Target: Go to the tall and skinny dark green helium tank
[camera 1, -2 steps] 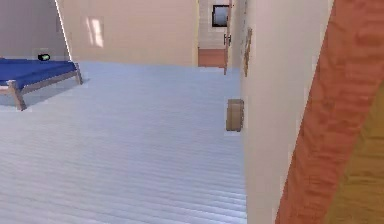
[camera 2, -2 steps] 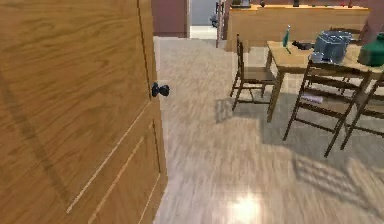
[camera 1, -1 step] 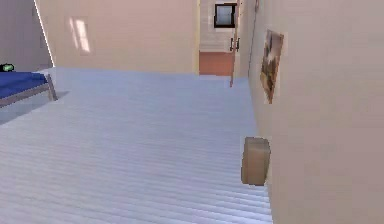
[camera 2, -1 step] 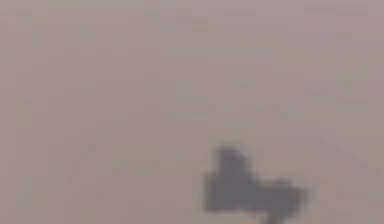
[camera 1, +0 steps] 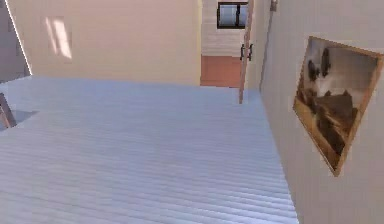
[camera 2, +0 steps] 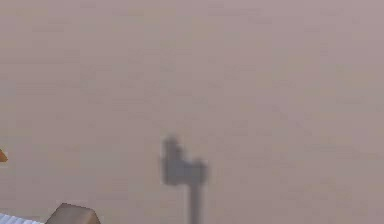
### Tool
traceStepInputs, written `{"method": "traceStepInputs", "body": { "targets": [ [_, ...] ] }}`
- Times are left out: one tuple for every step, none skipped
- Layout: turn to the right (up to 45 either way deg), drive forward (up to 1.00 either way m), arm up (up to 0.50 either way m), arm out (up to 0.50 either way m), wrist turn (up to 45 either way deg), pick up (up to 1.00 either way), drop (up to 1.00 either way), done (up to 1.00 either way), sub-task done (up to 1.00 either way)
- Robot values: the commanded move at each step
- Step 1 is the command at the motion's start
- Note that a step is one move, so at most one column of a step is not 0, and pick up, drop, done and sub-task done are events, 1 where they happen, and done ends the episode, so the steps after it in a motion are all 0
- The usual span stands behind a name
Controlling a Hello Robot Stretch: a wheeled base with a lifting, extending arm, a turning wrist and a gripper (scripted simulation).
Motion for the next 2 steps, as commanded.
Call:
{"method": "traceStepInputs", "body": {
  "targets": [
    [9.0,0.0,0.0,0.0,0.0,0.0,0.0,0.0,0.0],
    [0.0,0.4,0.0,0.0,0.0,0.0,0.0,0.0,0.0]
  ]
}}
